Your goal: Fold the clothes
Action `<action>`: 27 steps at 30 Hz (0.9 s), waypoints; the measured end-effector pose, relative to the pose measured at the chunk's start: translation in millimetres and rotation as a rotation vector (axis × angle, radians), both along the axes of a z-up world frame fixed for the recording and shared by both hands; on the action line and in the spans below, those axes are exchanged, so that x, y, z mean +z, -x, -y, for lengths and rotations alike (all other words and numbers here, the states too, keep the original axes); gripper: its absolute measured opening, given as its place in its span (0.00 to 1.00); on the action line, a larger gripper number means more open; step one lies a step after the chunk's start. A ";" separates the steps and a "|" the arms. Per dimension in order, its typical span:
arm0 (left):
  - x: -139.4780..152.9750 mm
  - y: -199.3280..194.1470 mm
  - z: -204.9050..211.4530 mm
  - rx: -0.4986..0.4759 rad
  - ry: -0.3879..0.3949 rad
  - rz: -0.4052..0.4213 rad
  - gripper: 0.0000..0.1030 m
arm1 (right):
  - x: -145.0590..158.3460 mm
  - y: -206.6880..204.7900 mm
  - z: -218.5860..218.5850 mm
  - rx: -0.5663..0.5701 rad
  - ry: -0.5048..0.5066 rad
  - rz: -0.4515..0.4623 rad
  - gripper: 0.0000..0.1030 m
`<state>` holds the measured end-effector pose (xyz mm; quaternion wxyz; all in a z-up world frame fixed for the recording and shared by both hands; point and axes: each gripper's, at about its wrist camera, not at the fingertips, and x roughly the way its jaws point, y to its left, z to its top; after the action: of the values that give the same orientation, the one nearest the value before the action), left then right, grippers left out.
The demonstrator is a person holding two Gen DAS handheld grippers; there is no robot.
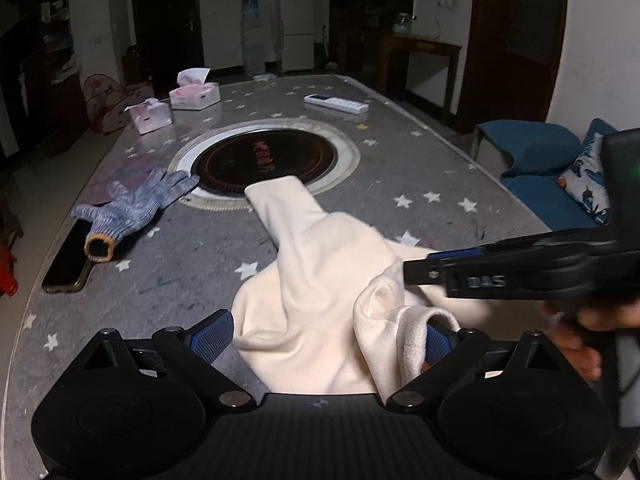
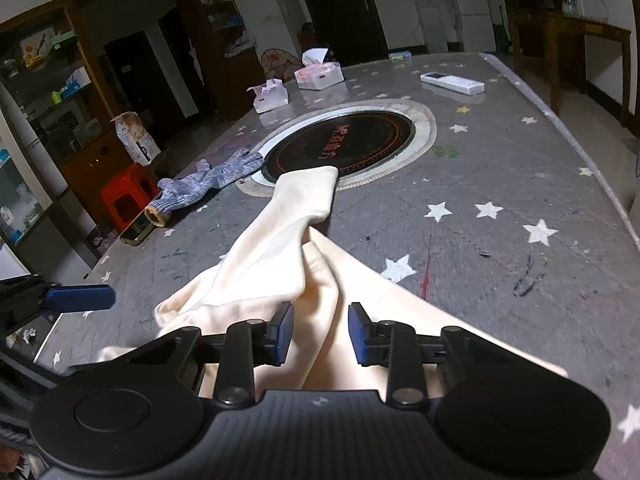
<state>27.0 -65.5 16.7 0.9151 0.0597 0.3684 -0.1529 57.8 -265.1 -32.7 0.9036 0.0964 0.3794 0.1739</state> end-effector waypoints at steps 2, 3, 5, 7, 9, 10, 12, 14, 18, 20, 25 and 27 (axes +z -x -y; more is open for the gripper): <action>1.0 0.5 -1.1 -0.007 0.004 0.000 0.93 | -3.7 -7.2 -0.5 0.002 0.004 -0.011 0.26; 1.1 0.4 -1.6 -0.008 -0.001 0.000 0.93 | -5.3 -10.3 -0.9 0.005 0.005 -0.016 0.26; 1.3 0.5 -2.9 -0.005 -0.011 0.001 0.93 | -8.7 -14.0 -3.3 0.019 0.010 -0.023 0.26; 2.2 0.9 -5.8 0.001 -0.017 0.004 0.94 | -11.8 -17.1 -6.7 0.034 0.013 -0.032 0.26; 3.0 1.8 -9.6 0.005 -0.022 0.006 0.94 | -12.8 -18.4 -9.5 0.044 0.005 -0.034 0.26; 3.6 2.3 -11.1 0.007 -0.026 0.010 0.94 | -13.1 -19.0 -10.6 0.048 0.004 -0.034 0.26; 4.9 3.5 -14.5 0.012 -0.029 0.013 0.94 | -13.7 -19.9 -12.3 0.055 0.006 -0.035 0.21; 5.4 4.0 -17.9 0.018 -0.031 0.015 0.94 | -14.1 -20.9 -12.5 0.061 0.003 -0.040 0.11; 7.3 4.8 -22.8 0.020 -0.036 0.022 0.95 | -13.3 -19.5 -10.5 0.060 -0.008 -0.041 0.07; 9.5 5.6 -25.6 0.023 -0.041 0.030 0.95 | -12.8 -18.5 -10.3 0.061 -0.010 -0.041 0.07; 13.7 6.9 -34.6 0.041 -0.060 0.046 0.97 | -13.9 -18.8 -12.6 0.063 -0.020 -0.045 0.12; 15.9 7.9 -37.2 0.048 -0.066 0.052 0.97 | -14.3 -18.7 -15.5 0.074 -0.016 -0.042 0.10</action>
<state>19.1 -28.3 32.6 0.9253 0.0849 0.3505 -0.1173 76.5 -249.6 -46.9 0.8875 0.0931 0.4002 0.2084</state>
